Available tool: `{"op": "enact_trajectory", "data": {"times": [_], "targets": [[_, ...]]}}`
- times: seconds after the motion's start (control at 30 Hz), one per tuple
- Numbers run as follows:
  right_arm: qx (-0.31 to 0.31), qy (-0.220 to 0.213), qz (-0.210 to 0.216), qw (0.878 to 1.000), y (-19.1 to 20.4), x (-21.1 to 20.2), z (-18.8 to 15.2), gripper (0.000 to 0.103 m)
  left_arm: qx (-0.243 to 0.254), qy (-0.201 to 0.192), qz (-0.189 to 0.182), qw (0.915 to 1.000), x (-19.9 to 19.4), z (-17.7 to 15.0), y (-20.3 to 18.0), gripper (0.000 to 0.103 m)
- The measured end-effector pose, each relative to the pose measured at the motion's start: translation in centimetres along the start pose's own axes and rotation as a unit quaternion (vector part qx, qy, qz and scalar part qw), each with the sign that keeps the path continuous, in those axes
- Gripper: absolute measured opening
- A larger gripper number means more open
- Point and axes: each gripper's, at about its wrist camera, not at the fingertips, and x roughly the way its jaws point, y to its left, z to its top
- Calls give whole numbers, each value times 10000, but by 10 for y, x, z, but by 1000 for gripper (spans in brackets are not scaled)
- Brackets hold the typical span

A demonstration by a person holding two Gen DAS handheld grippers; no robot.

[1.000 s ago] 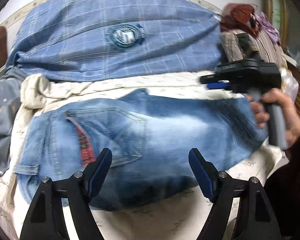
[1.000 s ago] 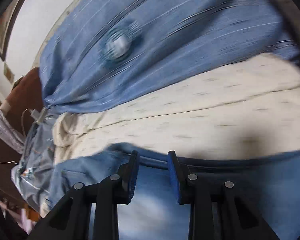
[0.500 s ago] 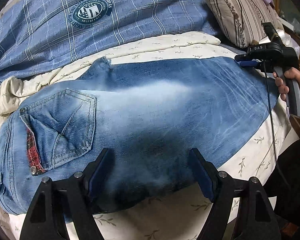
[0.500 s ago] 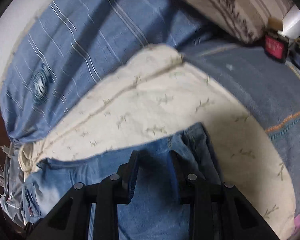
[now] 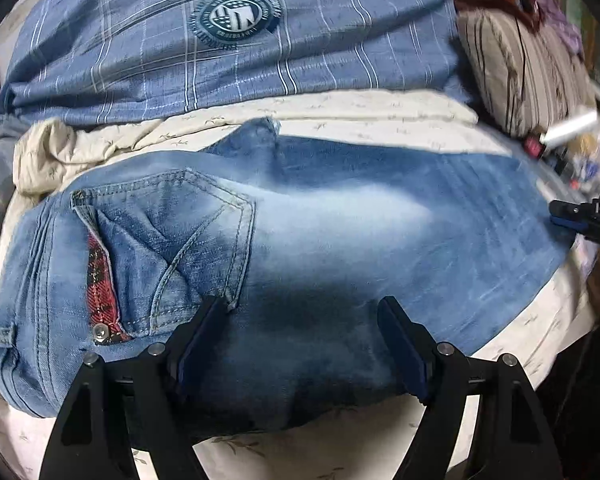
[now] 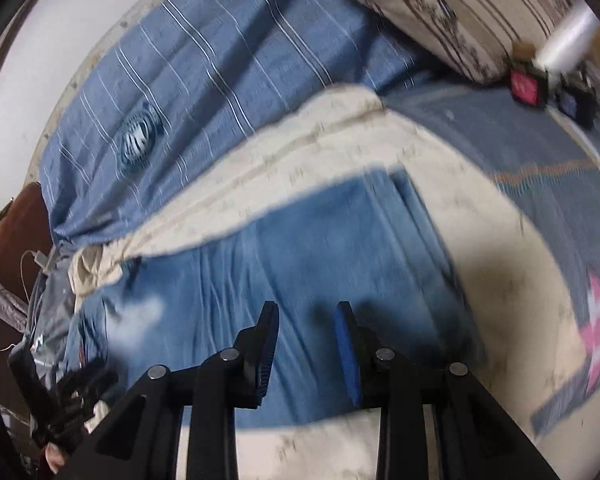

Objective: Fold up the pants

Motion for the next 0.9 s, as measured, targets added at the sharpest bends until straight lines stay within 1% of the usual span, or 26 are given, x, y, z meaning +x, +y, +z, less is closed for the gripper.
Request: {"op": "enact_trajectory", "data": {"times": [0.03, 0.07, 0.13, 0.23, 0.3, 0.37, 0.43, 0.47, 0.5, 0.53, 0.63, 0.73, 0.8, 0.9], "targets": [[39, 255, -108, 9996, -3, 9, -4, 32, 175, 48, 153, 9997, 3, -1, -7, 81], [54, 356, -98, 9993, -6, 15, -5, 33, 252, 61, 220, 9994, 4, -2, -11, 84], [99, 204, -18, 9997, -7, 4, -3, 32, 329, 62, 243, 9991, 4, -2, -15, 84], [390, -332, 361, 9980, -20, -23, -1, 32, 119, -25, 71, 9999, -1, 1, -12, 84], [893, -640, 703, 9915, -42, -40, -1, 33, -42, -174, -6, 9998, -6, 4, -8, 84], [1178, -800, 846, 9862, -59, -50, -1, 34, -136, -338, -35, 9993, -12, 6, -7, 84], [1356, -861, 919, 9827, -72, -57, -2, 38, -196, -502, -66, 9985, -17, 8, -8, 84], [1438, -842, 977, 9812, -78, -60, -4, 43, -200, -561, -70, 9982, -19, 9, -9, 84], [1523, -830, 1018, 9796, -83, -61, -5, 55, -191, -621, -71, 9979, -20, 10, -11, 84], [1613, -849, 1034, 9778, -89, -64, -8, 57, -181, -670, -75, 9976, -22, 11, -12, 84], [1730, -809, 1064, 9758, -104, -69, -11, 58, -176, -738, -121, 9970, -22, 14, -17, 85], [1906, -546, 1253, 9721, -113, -62, -13, 58, -164, -606, -192, 9978, -16, 14, -23, 87], [1896, -321, 1329, 9723, -112, -54, -14, 58, -123, -537, -186, 9983, -12, 14, -28, 87], [1830, -141, 1258, 9749, -107, -46, -16, 58, -39, -483, -229, 9986, -8, 14, -37, 87]]}}
